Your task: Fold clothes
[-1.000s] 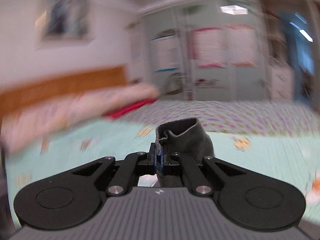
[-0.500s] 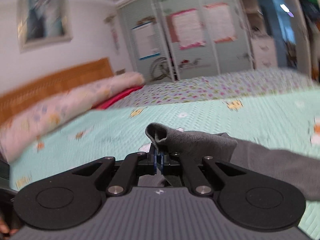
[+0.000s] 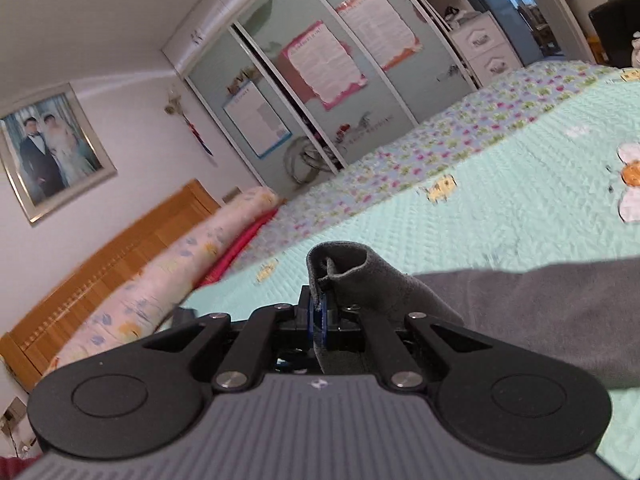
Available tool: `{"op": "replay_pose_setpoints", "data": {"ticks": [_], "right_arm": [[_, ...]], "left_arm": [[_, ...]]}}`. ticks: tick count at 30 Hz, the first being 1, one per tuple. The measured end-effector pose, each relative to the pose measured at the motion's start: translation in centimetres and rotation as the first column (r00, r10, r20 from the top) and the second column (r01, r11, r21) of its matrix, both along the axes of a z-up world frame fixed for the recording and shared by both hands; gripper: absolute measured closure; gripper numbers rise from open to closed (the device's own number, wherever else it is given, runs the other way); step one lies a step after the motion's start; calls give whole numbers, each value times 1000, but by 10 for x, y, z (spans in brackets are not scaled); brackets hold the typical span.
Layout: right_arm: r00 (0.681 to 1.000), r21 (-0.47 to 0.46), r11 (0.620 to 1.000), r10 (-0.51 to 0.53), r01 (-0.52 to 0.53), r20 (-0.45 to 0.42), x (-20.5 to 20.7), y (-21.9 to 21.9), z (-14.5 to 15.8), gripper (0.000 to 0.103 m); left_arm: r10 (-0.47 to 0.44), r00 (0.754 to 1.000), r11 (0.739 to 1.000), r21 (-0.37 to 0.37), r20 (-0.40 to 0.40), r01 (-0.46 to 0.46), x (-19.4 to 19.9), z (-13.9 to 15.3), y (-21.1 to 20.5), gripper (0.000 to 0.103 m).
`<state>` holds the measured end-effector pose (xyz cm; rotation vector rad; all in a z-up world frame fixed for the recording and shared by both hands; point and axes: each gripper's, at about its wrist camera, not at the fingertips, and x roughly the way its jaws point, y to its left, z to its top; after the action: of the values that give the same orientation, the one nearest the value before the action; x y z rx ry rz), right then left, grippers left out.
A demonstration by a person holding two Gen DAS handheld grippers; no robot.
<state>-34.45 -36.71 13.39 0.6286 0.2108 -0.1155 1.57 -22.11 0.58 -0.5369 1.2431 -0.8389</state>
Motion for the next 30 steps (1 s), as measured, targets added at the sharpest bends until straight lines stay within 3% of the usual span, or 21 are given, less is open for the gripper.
{"op": "replay_pose_setpoints", "data": {"ticks": [4, 7, 9, 12, 13, 15, 19, 22, 25, 27, 30], "right_arm": [[999, -13, 1000, 19, -19, 43, 1, -10, 7, 101], [999, -19, 1000, 17, -16, 33, 4, -13, 8, 101], [1000, -19, 1000, 12, -12, 21, 6, -16, 6, 101], [997, 55, 998, 30, -34, 78, 2, -20, 13, 101], [995, 79, 996, 35, -43, 97, 0, -21, 16, 101], [990, 128, 990, 43, -61, 136, -2, -23, 20, 101], [986, 83, 995, 39, -53, 162, -2, -29, 56, 102], [995, 63, 998, 5, -11, 101, 4, -41, 61, 102], [998, 53, 999, 4, -7, 61, 12, -47, 59, 101], [995, 33, 998, 54, -56, 82, 15, -37, 63, 101], [972, -129, 968, 224, -215, 69, 16, 16, 77, 102]], "left_arm": [[44, 999, 999, -18, -16, -44, 9, -4, 1, 93], [21, 999, 999, -41, -42, -22, 10, -4, -1, 93], [3, 1000, 1000, -11, -2, -3, 10, 1, -6, 93], [-26, 999, 999, 46, 47, 24, 14, 0, -17, 93], [-29, 998, 997, 72, 49, 26, 18, -3, -21, 100], [-15, 999, 996, 92, 38, 11, 24, -7, -24, 101], [-6, 996, 995, 101, 86, -2, 18, -5, -23, 100], [-21, 992, 996, 92, 126, 10, 14, -7, -22, 100], [-25, 995, 998, 67, 96, 19, 18, -10, -19, 100], [-24, 998, 999, 42, 62, 22, 21, -10, -14, 100], [-31, 999, 1000, 2, 41, 31, 16, 0, 6, 95]]}}
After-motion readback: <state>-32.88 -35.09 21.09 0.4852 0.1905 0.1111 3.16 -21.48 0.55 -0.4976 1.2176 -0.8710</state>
